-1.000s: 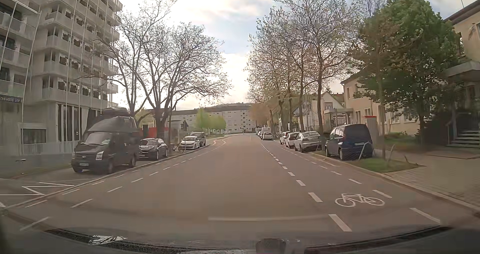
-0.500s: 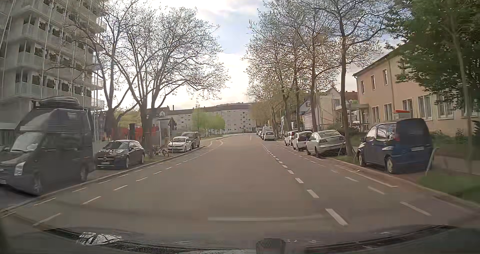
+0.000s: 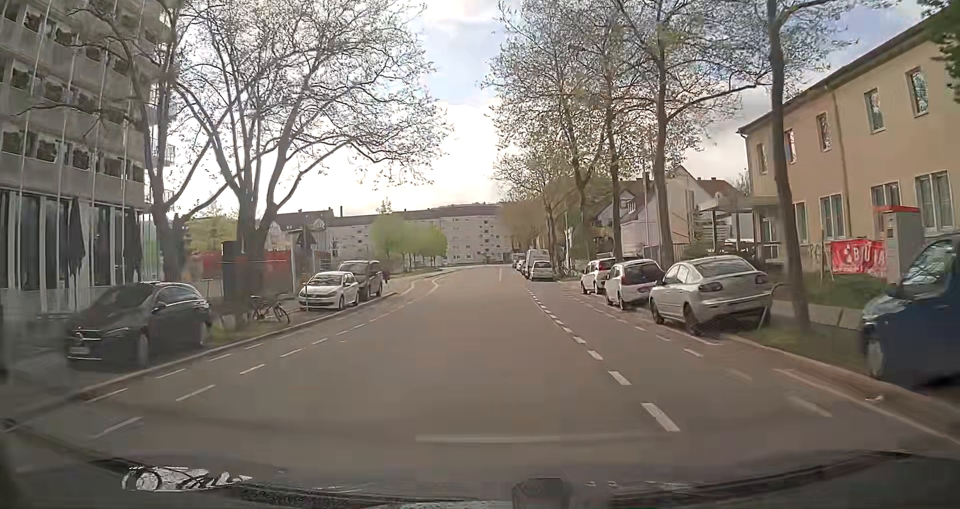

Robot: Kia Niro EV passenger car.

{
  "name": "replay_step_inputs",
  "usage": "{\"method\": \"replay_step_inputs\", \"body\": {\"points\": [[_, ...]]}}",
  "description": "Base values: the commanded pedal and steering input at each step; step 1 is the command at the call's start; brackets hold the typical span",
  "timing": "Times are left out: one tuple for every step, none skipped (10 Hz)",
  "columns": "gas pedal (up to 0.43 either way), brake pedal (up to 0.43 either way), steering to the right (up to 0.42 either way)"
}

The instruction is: Follow the waypoints while adhering to traffic rules and regulations

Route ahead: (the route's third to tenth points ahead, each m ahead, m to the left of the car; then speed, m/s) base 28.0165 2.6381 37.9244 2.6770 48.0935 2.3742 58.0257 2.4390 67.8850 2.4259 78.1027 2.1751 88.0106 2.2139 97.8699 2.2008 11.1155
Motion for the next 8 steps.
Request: {"method": "replay_step_inputs", "body": {"points": [[0.067,0.000,-0.001],[0.067,0.000,-0.001],[0.067,0.000,-0.001],[0.067,0.000,-0.001],[0.079,0.000,-0.001],[0.079,0.000,-0.001],[0.079,0.000,-0.002],[0.079,0.000,-0.002]]}}
